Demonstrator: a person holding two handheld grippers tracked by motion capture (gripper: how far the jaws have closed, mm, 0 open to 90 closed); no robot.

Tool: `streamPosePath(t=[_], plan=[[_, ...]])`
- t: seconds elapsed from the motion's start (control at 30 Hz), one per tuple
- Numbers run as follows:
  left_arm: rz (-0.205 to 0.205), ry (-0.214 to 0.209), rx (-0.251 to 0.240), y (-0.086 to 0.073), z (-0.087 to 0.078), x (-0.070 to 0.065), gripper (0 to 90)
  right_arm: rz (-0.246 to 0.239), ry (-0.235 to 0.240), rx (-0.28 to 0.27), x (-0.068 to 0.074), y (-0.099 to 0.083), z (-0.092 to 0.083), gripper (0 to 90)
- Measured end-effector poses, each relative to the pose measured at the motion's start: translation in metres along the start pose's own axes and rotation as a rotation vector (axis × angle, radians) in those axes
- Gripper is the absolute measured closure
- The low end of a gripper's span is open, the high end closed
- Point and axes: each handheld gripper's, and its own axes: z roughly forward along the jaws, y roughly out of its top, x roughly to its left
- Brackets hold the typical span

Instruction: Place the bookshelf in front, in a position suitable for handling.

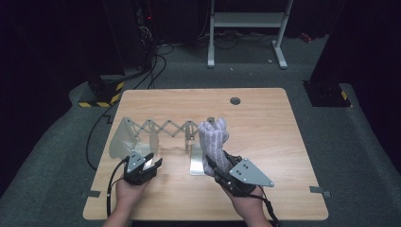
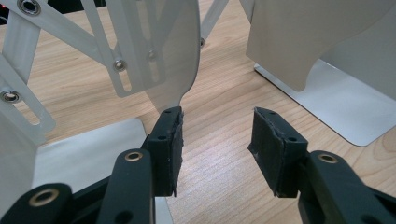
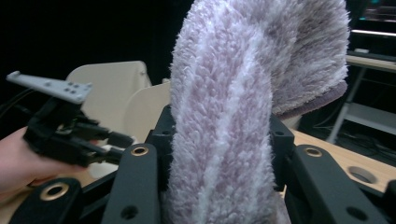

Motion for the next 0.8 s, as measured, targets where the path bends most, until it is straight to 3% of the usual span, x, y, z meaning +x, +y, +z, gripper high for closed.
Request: streamPosePath(t=[0.27, 0.47, 0.8], plan=[[-0.004, 0.009, 0.000, 0.000, -0.001, 0.002, 53.4, -0.014, 0.052, 0.113, 0.014, -0.025, 0.027, 59.7], [-0.004, 0.014, -0.001, 0.000, 0.000, 0.002, 53.3, -0.003, 0.018, 0.170, 0.009, -0.041, 0.037, 59.8], [-0.016, 0.027, -0.009, 0.001, -0.002, 0.004, 52.7, -0.001, -0.025, 0.217, 0.003, -0.054, 0.040, 59.9]])
